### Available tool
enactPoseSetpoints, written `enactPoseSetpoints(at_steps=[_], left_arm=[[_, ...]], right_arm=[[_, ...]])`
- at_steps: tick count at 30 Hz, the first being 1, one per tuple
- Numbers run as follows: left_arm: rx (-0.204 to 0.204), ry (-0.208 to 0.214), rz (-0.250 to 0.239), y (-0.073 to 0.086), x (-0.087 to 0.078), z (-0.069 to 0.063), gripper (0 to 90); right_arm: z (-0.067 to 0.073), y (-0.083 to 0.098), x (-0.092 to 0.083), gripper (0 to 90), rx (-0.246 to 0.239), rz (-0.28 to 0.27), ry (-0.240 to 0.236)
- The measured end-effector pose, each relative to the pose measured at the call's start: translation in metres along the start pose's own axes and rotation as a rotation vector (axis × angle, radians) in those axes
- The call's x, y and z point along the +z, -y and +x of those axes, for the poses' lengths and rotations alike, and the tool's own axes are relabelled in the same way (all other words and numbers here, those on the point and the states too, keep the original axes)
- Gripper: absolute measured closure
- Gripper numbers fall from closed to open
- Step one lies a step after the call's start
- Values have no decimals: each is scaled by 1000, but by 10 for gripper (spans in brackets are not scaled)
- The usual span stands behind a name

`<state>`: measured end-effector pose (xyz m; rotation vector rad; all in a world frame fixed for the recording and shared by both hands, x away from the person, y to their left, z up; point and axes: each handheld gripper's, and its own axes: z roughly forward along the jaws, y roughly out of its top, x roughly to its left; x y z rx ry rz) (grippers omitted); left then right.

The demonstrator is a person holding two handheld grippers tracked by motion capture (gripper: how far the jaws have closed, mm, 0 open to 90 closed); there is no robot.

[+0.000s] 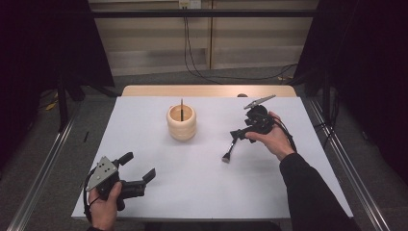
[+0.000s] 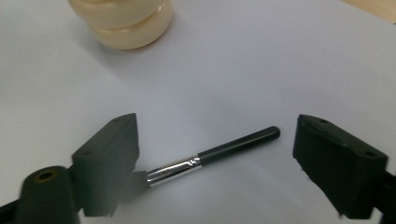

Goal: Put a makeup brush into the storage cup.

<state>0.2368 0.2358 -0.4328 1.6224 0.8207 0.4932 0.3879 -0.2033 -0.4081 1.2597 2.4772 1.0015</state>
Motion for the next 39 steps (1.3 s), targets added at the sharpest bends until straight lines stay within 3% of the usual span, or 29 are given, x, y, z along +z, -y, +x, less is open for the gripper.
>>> enactPoseSetpoints(at_steps=[7, 12, 16, 18, 22, 25, 31, 39], left_arm=[[0, 2, 2, 1, 1, 0, 17], [8, -2, 6, 1, 0, 1, 17], [4, -8, 13, 1, 0, 1, 17], [2, -5, 6, 2, -1, 2, 17], [2, -5, 13, 2, -1, 3, 17], [5, -12, 12, 2, -2, 3, 17], [6, -16, 10, 1, -1, 1, 17], [2, -19, 12, 2, -1, 2, 17]], right_arm=[[-1, 0, 6, 162, 9, 48, 27], [-1, 1, 5, 142, -6, 30, 37], [-2, 1, 3, 135, 9, 22, 43], [-4, 2, 1, 103, 15, 3, 44], [-4, 9, -1, 52, 21, -94, 33], [-4, 14, -4, 55, 29, -116, 33], [-3, 19, -3, 87, 23, -94, 64], [-5, 20, 12, 103, 64, 11, 81]])
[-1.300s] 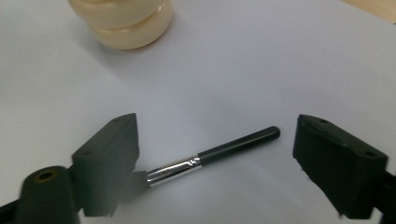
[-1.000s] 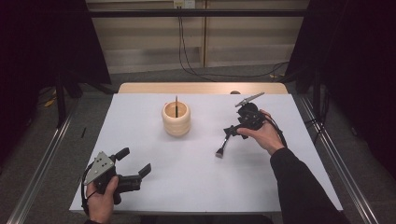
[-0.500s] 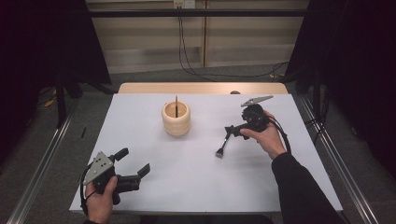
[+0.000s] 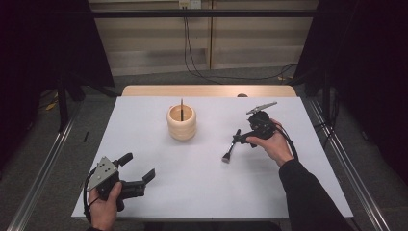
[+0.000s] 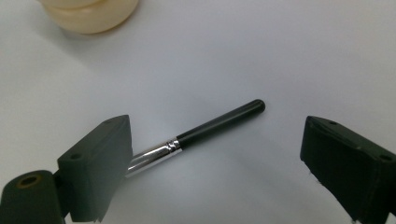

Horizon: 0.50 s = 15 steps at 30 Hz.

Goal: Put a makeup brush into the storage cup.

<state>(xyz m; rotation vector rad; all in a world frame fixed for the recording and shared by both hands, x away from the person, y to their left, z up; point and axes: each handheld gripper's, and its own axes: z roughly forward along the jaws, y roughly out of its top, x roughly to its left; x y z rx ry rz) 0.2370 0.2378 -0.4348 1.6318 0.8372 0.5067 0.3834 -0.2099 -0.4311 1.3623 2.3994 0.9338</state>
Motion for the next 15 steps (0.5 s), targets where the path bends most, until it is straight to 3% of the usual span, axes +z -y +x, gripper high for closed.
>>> enactPoseSetpoints(at_steps=[3, 9, 10, 15], left_arm=[[-2, 5, -2, 0, -1, 1, 17], [0, 9, -1, 0, 0, 1, 17], [1, 6, 0, 0, 0, 1, 17], [-1, 6, 1, 0, 0, 1, 17]], right_arm=[[0, -1, 5, 113, 1, 39, 18], [0, -6, 15, 153, -6, 99, 9], [2, -7, 16, 159, 14, 116, 12], [5, -13, 22, 222, -25, 167, 15]])
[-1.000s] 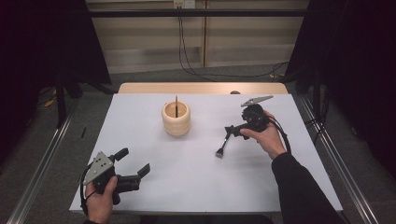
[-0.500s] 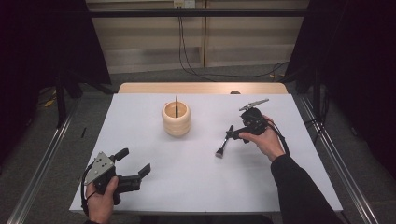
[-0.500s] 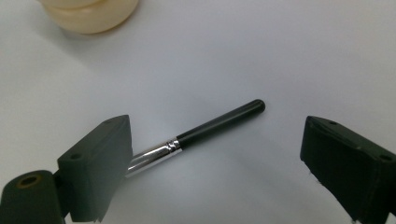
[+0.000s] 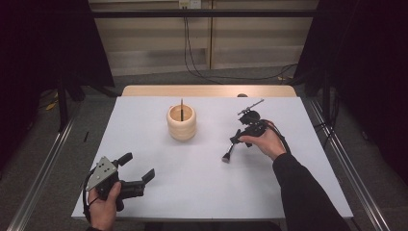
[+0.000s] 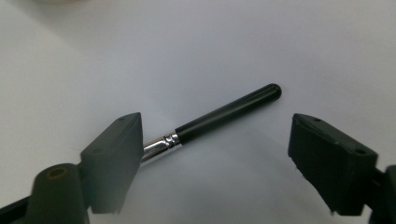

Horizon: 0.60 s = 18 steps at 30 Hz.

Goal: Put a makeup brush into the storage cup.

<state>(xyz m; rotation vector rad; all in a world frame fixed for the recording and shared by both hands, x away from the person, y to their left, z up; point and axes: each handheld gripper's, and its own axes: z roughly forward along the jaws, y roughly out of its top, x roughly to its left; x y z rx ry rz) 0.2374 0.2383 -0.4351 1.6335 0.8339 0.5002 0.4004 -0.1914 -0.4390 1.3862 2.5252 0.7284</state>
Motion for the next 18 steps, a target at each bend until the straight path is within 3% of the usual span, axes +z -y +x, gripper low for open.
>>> enactPoseSetpoints(at_steps=[5, 12, 18], left_arm=[[-2, 13, -1, 0, 0, 0, 17], [6, 10, 3, -1, 3, -1, 17], [4, 27, 8, -1, 6, -1, 17]], right_arm=[[4, -4, 6, 244, 22, 64, 19], [10, -7, 14, 304, 33, 109, 3], [15, -9, 18, 383, 85, 154, -8]])
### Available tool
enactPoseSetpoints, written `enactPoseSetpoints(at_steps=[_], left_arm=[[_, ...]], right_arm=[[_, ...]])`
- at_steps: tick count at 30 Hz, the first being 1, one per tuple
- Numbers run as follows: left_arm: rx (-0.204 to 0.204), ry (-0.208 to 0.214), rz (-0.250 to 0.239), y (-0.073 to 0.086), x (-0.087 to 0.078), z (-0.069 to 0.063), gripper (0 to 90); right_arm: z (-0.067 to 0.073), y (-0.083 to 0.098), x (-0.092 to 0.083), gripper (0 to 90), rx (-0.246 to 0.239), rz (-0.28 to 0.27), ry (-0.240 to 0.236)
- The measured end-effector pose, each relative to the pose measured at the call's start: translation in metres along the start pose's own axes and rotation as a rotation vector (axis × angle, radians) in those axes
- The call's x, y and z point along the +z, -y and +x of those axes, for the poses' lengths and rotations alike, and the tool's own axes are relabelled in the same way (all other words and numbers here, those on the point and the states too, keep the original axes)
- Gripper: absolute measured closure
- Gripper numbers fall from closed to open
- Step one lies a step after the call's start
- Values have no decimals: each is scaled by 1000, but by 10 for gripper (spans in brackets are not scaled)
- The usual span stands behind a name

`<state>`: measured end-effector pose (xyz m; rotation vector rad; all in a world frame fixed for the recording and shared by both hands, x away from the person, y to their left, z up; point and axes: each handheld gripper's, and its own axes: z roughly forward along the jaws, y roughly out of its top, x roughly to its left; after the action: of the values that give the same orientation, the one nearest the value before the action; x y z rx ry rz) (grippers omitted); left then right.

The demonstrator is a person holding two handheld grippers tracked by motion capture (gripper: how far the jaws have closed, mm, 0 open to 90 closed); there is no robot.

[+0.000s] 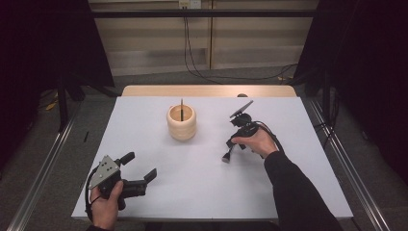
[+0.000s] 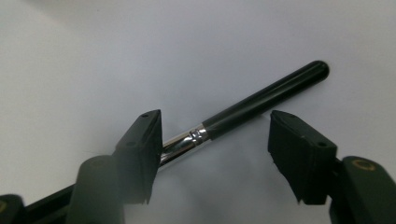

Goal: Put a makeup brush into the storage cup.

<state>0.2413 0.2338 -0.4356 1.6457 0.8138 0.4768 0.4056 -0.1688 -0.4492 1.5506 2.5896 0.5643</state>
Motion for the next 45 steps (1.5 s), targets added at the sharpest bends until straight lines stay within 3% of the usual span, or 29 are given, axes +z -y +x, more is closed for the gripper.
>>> enactPoseSetpoints(at_steps=[6, 11, 19, 28, 45], left_arm=[[-3, -4, 2, 0, 0, 0, 17], [1, -1, 1, 0, 1, 0, 17], [4, -6, 4, 0, 0, 0, 17], [-12, -2, -2, 0, 0, 0, 17], [-13, -12, -1, 0, 0, 1, 17]], right_arm=[[1, -3, 4, 453, 60, 28, 3], [2, -3, 6, 518, 63, 57, 19], [0, -4, 7, 713, 72, 64, 76], [1, -8, 7, 795, 66, 88, 105], [-4, -8, 2, 800, 72, 119, 88]])
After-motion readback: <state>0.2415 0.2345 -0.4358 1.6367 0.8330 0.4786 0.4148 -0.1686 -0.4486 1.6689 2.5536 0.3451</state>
